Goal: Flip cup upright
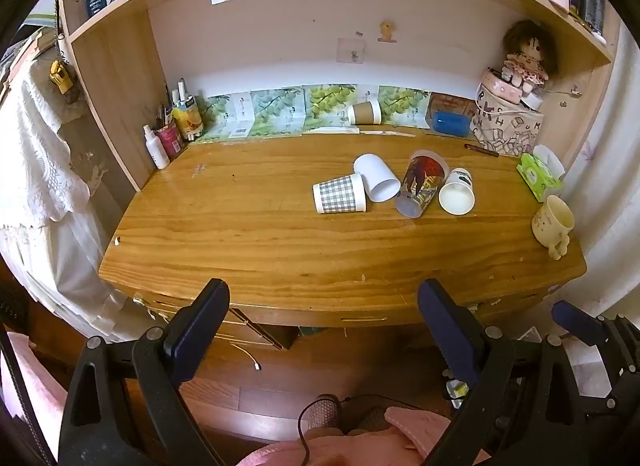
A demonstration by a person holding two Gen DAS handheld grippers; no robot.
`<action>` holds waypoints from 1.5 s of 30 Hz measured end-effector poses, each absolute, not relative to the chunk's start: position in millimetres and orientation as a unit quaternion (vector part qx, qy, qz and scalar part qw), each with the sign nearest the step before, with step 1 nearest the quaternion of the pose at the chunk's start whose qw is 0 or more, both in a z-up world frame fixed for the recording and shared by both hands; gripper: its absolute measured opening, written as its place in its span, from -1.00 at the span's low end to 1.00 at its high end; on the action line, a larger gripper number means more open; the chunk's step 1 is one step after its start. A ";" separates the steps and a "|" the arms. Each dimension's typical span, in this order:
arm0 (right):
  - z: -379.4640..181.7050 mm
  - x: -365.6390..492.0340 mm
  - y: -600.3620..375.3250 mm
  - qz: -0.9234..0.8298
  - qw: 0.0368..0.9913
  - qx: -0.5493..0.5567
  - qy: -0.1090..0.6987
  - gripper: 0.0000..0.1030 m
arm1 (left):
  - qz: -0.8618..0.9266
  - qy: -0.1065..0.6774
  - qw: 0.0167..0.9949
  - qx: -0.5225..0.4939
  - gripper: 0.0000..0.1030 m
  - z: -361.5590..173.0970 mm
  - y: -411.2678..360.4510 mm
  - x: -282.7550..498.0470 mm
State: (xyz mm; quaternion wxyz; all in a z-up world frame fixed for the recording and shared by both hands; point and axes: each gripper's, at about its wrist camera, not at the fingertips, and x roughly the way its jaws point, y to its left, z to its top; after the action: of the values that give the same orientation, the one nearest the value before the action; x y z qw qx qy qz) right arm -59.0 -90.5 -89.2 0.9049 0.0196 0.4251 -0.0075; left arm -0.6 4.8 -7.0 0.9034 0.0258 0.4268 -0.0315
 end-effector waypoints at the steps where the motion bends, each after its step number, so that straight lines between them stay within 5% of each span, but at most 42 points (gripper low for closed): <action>1: -89.5 -59.2 -90.2 -0.009 0.904 0.020 0.426 0.56 | -0.033 0.428 0.903 0.025 0.87 -7.1 5.5 -0.1; 45: -101.9 -54.0 -56.0 -0.047 0.888 0.116 0.443 0.56 | -0.108 0.452 0.886 0.013 0.87 -20.7 61.5 30.9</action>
State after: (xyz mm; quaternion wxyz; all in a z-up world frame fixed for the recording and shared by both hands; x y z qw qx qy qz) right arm -54.0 -56.0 -101.9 0.8878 0.1157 0.4429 -0.0471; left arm 30.9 61.5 -20.7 0.8856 0.0127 0.4517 -0.1076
